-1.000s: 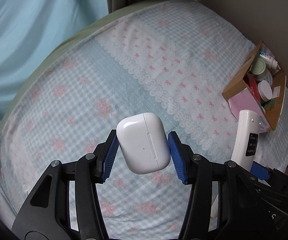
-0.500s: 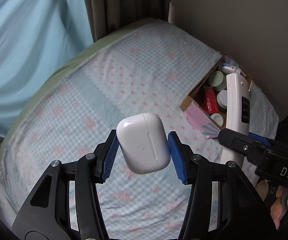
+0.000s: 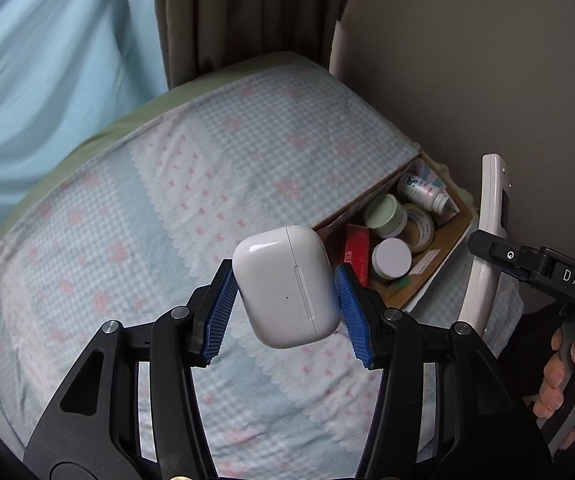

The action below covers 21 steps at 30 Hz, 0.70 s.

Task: Organize rigid objects
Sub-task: 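Carry the earbud case with the left tool while the right tool carries the remote to the box, then release the earbud case with the left tool while the right tool drops the remote into the box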

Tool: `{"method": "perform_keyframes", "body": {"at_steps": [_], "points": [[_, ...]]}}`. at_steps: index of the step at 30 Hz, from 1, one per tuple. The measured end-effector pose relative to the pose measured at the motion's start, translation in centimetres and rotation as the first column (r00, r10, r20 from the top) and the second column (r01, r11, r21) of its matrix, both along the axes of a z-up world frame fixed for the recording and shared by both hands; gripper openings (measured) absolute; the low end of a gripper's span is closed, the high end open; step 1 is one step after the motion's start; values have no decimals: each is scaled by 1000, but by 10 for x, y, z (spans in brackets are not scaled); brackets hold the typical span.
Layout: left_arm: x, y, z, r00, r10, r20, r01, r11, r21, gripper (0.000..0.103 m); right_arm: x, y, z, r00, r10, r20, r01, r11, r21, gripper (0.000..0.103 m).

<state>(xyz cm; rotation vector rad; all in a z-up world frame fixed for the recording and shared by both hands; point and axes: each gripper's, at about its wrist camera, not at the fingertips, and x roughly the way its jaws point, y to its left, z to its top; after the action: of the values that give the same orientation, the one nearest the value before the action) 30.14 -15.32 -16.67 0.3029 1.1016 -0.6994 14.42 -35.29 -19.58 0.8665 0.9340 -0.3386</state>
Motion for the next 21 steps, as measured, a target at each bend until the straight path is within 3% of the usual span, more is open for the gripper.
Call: {"method": "perform_keyframes", "body": {"at_steps": [11,21], "points": [[-4,-107,-70,992,52,-116,-50,999,21,47,17,-120,-50,998,47,-53,-43,997,58,53],[-13,-152,-172,963,68,-262,-34,991,130,47,48,-156,-133,988,103,-116,-85,985,152,53]]}}
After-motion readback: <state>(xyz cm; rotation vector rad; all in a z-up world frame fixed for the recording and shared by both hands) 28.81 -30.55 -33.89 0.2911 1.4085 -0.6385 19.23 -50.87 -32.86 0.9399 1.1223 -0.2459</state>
